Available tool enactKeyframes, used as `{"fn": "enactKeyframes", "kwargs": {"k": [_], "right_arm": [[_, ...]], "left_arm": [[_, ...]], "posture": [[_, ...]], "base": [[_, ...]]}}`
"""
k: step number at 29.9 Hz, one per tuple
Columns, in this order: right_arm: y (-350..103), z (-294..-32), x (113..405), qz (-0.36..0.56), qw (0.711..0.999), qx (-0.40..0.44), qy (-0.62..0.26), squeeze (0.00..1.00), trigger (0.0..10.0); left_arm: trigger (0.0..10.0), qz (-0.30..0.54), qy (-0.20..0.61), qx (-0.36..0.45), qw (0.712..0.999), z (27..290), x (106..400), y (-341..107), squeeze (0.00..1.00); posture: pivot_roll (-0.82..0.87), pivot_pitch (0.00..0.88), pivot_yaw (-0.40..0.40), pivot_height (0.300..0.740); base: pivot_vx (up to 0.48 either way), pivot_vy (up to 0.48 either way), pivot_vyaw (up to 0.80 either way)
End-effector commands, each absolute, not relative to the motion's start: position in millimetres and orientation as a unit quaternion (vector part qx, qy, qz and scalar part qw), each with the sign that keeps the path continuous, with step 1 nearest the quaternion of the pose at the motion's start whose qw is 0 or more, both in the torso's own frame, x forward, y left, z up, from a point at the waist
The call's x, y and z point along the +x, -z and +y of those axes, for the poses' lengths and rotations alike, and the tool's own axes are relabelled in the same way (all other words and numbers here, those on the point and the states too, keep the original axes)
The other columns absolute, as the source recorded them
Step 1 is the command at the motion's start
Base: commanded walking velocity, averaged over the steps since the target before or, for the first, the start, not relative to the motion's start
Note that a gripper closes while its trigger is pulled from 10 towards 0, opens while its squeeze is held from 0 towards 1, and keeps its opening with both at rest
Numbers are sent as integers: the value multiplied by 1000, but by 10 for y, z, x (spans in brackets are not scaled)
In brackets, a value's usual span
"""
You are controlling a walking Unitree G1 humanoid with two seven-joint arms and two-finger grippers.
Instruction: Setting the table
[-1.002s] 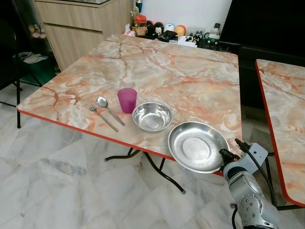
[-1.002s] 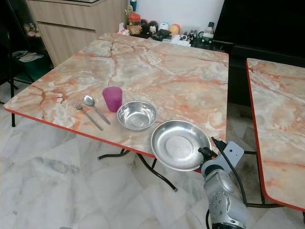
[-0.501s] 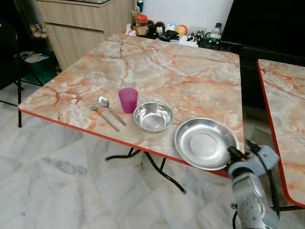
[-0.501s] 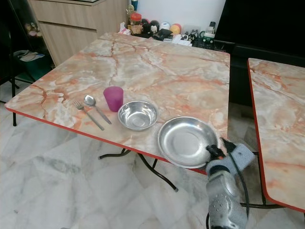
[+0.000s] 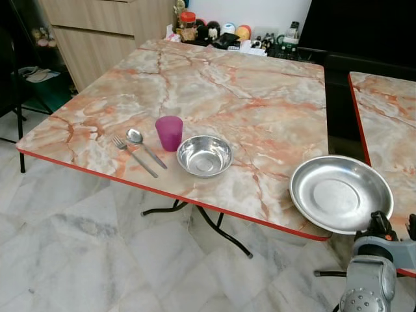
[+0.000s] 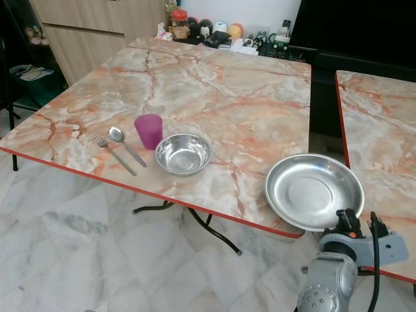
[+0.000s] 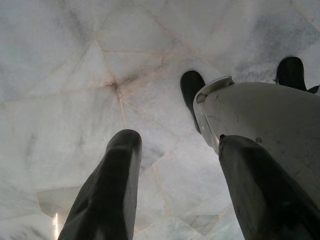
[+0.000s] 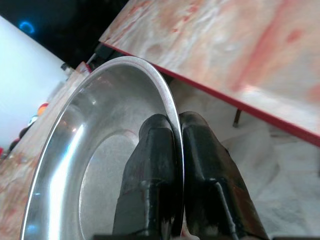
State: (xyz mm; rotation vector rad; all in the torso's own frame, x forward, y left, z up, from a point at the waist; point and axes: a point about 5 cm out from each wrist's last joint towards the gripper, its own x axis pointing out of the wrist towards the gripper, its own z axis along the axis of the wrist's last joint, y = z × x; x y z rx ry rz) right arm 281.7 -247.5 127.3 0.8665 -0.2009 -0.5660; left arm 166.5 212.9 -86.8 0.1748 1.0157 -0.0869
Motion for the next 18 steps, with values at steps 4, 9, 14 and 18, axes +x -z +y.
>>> {"fn": "enactKeyframes", "kwargs": {"k": [4, 9, 14, 18], "right_arm": [[-1487, -2466, 2854, -138, 873, 395, 249, 0, 10000], [-1600, -2411, 2931, -149, 882, 385, 226, 0, 10000], [-1565, -2356, 2951, -139, 881, 395, 222, 0, 10000], [-1544, -2355, 2948, -140, 880, 394, 226, 0, 10000]], "left_arm": [[10000, 494, 40, 90, 864, 2155, 1578, 899, 0], [10000, 495, 49, 98, 862, 2131, 1595, 898, 0], [10000, 494, 49, 98, 862, 2122, 1610, 894, 0], [10000, 494, 48, 100, 862, 2134, 1618, 889, 0]], "posture": [[-13, 161, -26, 740], [-22, 156, -27, 740], [-14, 152, -27, 740], [-14, 151, -24, 740]], "base": [[0, 0, 0], [0, -314, -248], [0, -480, -800], [0, -480, 0]]}}
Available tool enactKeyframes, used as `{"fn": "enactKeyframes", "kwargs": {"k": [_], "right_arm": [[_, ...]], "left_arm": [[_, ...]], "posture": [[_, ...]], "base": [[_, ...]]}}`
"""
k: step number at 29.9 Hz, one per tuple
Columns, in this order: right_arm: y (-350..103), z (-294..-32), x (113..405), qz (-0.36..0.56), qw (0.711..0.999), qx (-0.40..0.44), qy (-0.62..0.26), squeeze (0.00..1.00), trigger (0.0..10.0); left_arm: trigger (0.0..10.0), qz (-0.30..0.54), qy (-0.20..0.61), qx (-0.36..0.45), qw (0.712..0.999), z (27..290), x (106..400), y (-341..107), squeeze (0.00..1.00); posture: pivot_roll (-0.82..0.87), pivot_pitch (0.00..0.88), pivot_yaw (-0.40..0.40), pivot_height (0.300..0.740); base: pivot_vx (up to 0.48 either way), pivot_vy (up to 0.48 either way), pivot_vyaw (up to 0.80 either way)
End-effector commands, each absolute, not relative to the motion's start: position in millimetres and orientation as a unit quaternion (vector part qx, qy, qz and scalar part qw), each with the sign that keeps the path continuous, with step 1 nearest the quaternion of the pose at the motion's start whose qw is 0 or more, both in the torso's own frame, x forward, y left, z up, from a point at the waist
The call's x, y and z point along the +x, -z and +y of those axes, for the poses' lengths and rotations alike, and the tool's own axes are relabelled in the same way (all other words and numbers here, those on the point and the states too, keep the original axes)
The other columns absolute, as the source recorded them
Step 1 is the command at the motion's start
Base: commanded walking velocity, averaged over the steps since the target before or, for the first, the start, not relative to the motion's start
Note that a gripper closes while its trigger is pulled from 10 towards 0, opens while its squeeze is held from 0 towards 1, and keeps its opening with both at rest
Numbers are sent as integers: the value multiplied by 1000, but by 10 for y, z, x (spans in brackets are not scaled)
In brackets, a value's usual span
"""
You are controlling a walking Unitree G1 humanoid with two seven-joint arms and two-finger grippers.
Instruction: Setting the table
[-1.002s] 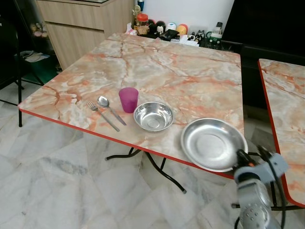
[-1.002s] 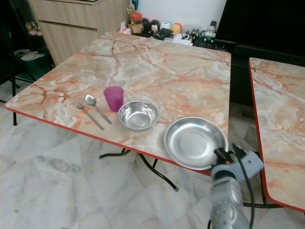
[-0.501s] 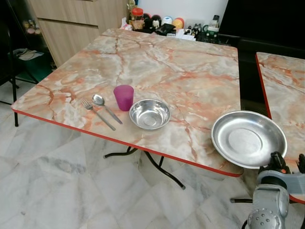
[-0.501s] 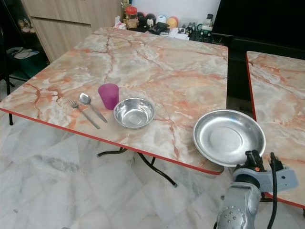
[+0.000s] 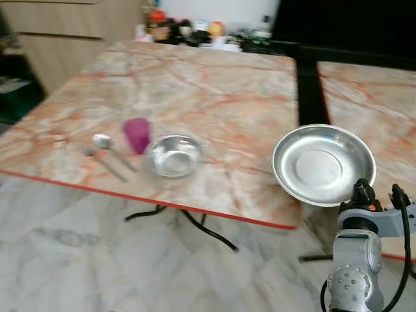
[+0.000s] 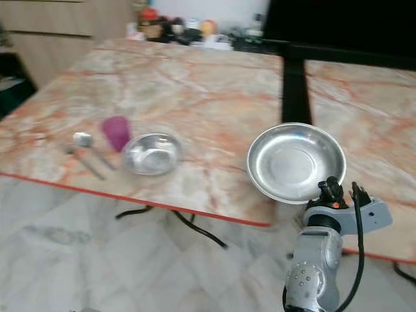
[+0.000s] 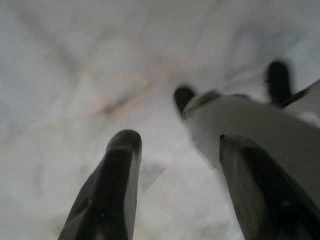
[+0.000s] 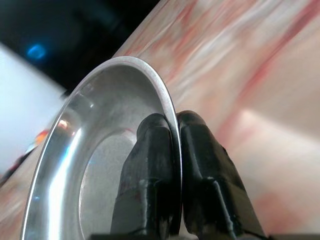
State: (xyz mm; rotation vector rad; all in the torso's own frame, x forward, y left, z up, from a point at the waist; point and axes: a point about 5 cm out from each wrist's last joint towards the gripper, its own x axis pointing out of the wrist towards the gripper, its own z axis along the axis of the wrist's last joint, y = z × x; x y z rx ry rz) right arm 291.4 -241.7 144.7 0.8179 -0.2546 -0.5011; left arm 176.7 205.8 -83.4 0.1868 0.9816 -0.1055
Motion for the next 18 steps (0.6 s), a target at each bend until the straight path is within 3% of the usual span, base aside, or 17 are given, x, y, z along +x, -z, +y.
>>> {"fn": "enactKeyframes", "kwargs": {"k": [1, 18], "right_arm": [[-1543, -2360, 2947, -140, 879, 394, 227, 0, 10000], [-1524, -2404, 2941, -138, 879, 390, 238, 0, 10000]], "left_arm": [[10000, 494, 48, 100, 862, 2136, 1620, 888, 0], [10000, 489, 50, 100, 865, 2120, 1663, 872, 0]], "posture": [[-14, 150, -23, 740], [-15, 154, -22, 740]], "base": [[0, -480, 0], [0, -480, 0]]}}
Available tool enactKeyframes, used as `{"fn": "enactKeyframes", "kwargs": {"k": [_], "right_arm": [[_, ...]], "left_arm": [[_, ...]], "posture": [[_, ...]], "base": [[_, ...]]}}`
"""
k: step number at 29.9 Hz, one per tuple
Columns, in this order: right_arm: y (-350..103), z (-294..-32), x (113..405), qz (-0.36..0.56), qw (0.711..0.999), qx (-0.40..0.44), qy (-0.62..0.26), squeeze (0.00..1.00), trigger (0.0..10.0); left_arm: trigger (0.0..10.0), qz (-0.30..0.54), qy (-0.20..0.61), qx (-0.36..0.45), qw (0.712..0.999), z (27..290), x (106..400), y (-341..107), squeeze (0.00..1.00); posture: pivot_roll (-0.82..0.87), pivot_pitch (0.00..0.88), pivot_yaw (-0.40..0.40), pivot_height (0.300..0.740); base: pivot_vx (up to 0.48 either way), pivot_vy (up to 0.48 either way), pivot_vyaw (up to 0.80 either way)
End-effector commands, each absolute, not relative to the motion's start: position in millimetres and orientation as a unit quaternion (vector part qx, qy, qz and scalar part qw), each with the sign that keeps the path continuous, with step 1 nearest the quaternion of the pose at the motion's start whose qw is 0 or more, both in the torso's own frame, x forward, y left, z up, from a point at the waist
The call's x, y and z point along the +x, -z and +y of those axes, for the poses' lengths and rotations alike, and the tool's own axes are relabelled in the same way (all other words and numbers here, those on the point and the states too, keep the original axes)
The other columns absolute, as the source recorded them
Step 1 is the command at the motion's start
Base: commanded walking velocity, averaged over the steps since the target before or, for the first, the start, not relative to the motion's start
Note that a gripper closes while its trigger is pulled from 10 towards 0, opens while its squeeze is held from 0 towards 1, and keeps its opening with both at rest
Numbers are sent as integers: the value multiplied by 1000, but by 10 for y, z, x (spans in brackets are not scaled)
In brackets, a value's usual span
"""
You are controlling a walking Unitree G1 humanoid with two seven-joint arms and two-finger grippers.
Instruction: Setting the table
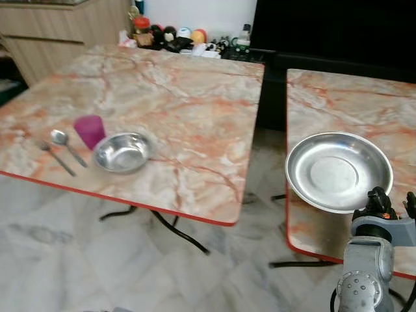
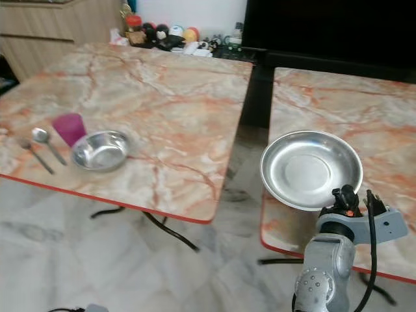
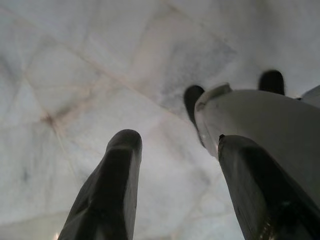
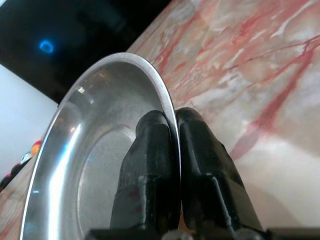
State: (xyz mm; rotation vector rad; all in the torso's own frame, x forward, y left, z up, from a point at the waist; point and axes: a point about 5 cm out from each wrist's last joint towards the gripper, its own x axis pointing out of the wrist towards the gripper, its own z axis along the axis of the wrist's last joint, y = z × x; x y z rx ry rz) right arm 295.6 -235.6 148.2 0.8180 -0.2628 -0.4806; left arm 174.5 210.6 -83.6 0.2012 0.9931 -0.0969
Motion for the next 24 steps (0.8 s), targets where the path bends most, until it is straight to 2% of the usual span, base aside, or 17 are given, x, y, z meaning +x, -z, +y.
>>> {"fn": "enactKeyframes", "kwargs": {"k": [1, 10, 24], "right_arm": [[-1515, -2403, 2948, -135, 878, 392, 237, 0, 10000], [-1487, -2380, 2949, -124, 880, 394, 236, 0, 10000], [-1446, -2356, 2943, -119, 879, 391, 244, 0, 10000]], "left_arm": [[10000, 489, 49, 100, 865, 2122, 1664, 871, 0], [10000, 489, 49, 99, 865, 2118, 1657, 874, 0], [10000, 491, 46, 104, 864, 2187, 1638, 868, 0]], "posture": [[-14, 154, -22, 740], [-19, 159, -24, 740], [-10, 156, -10, 740]], "base": [[0, -480, 0], [0, -480, -710], [0, -480, 0]]}}
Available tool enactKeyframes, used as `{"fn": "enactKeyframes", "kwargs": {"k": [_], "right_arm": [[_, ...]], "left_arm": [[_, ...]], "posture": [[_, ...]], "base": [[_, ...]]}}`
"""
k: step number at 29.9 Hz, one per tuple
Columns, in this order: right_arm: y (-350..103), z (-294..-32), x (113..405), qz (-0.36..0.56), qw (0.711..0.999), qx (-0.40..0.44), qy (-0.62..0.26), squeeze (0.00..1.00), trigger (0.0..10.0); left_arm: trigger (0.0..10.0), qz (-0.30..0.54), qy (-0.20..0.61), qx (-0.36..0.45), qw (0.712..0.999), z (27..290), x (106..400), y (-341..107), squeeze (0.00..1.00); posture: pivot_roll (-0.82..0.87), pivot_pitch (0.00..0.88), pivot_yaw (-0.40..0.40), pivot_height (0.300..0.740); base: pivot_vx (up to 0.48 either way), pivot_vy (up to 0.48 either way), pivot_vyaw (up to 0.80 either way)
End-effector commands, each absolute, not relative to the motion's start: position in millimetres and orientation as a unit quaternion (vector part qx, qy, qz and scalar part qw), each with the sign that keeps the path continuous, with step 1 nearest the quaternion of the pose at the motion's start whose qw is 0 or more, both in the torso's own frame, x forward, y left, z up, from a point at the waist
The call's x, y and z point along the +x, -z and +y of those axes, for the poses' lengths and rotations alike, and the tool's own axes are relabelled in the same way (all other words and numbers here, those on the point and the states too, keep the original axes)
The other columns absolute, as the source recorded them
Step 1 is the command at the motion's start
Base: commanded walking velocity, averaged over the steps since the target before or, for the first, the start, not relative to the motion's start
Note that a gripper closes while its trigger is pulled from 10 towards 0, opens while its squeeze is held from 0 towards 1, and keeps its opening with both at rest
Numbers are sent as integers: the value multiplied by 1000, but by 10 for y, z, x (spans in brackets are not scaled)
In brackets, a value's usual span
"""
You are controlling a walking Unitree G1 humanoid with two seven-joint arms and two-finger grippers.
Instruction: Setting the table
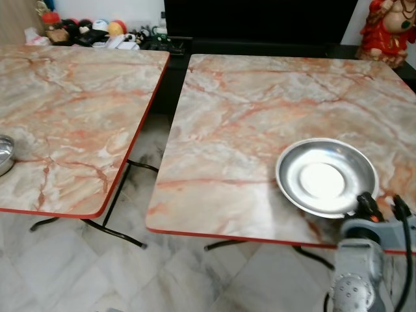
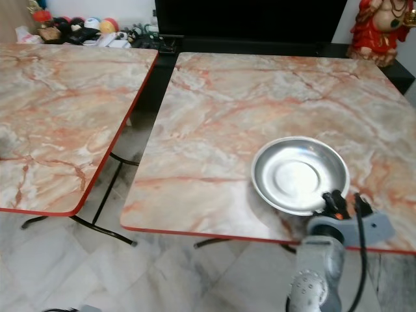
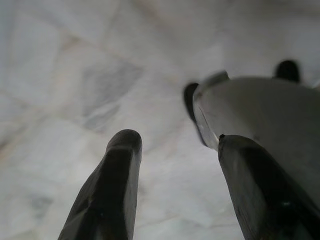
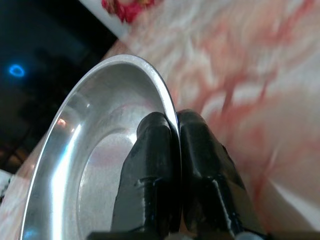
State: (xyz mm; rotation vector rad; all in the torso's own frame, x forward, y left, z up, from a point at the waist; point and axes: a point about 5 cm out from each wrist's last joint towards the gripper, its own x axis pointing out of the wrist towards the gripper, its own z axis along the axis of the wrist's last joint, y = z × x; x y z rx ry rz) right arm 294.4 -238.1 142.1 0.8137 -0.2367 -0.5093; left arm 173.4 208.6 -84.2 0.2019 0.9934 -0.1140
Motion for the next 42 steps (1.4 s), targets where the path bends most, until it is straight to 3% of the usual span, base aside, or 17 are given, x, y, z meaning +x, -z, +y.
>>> {"fn": "enactKeyframes", "kwargs": {"k": [1, 13, 26, 42], "right_arm": [[-1439, -2357, 2938, -117, 878, 391, 248, 0, 10000], [-1315, -2228, 2886, -88, 867, 418, 256, 0, 10000], [-1171, -2133, 2615, -24, 846, 447, 290, 0, 10000], [-1029, -2076, 2664, 37, 843, 449, 295, 0, 10000]], "left_arm": [[10000, 491, 46, 103, 864, 2184, 1640, 868, 0], [10000, 494, 49, 111, 861, 2205, 1632, 868, 0], [10000, 496, 55, 117, 859, 2198, 1616, 876, 0], [10000, 495, 49, 111, 860, 2177, 1618, 881, 0]], "posture": [[-13, 153, -8, 740], [-16, 134, -7, 740], [-25, 118, -16, 740], [-14, 144, -25, 740]], "base": [[0, 0, 0], [0, 0, 0], [0, 0, 0], [0, 0, 0]]}}
